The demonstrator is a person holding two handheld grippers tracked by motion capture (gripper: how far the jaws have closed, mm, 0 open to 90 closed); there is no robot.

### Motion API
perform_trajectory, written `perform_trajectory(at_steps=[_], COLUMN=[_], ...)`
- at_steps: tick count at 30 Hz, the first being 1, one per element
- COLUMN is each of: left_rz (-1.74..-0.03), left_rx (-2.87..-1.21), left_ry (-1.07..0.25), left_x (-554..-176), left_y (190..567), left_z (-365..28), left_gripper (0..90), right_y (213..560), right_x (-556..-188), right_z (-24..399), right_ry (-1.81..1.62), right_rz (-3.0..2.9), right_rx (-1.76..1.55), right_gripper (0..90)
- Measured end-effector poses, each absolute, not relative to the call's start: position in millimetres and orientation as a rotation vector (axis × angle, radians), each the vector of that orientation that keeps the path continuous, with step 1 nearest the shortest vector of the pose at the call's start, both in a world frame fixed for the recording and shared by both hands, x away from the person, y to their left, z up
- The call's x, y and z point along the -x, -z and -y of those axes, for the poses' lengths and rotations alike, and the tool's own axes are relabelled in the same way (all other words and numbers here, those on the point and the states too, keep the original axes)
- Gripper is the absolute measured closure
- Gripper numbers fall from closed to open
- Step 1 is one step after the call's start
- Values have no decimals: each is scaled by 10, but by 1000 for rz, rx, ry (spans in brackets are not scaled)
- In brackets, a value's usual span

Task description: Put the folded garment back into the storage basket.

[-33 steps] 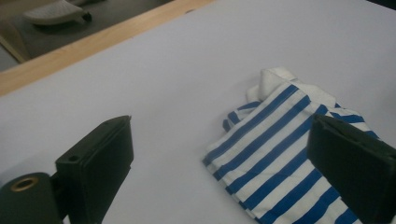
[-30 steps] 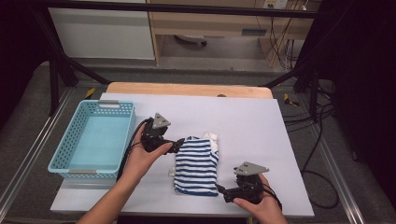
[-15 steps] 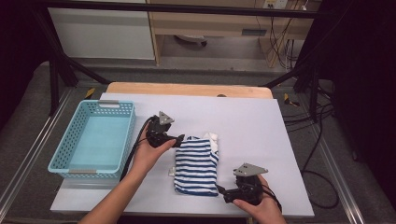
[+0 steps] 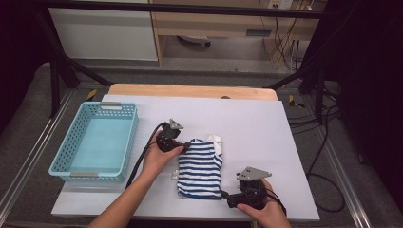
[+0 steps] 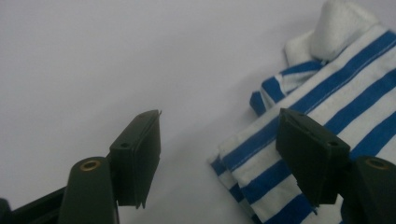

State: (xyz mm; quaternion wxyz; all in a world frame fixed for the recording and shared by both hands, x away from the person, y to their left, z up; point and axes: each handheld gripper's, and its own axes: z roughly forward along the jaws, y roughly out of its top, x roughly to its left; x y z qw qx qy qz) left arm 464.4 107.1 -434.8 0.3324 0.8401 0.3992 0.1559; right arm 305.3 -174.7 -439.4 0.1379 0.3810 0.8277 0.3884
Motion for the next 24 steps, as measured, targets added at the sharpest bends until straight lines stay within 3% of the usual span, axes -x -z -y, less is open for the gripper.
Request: perform_trajectory(at_steps=[11, 15, 18, 19, 24], left_rz=[-1056, -1040, -1034, -1034, -1039], left_rx=[-2197, -2180, -2175, -2174, -2165], left_ry=[-405, -390, -379, -366, -344], left_x=[-4561, -4481, -4433, -4416, -4375], left_y=[4476, 4476, 4474, 4471, 4473], left_z=[-1095, -1068, -1047, -1040, -1028], left_gripper=[333, 518, 590, 669, 757], right_y=[4390, 4385, 4382, 4375, 4379], right_x=[-3042, -3028, -3020, -3012, -2997], right_z=[1735, 1713, 1703, 1699, 1671], right_ry=[-1124, -1125, -1128, -1133, -1121], right_rz=[-2399, -2413, -2412, -2421, -2429], right_rx=[-1081, -1061, -1051, -1035, -1017], right_gripper=[135, 132, 131, 131, 136])
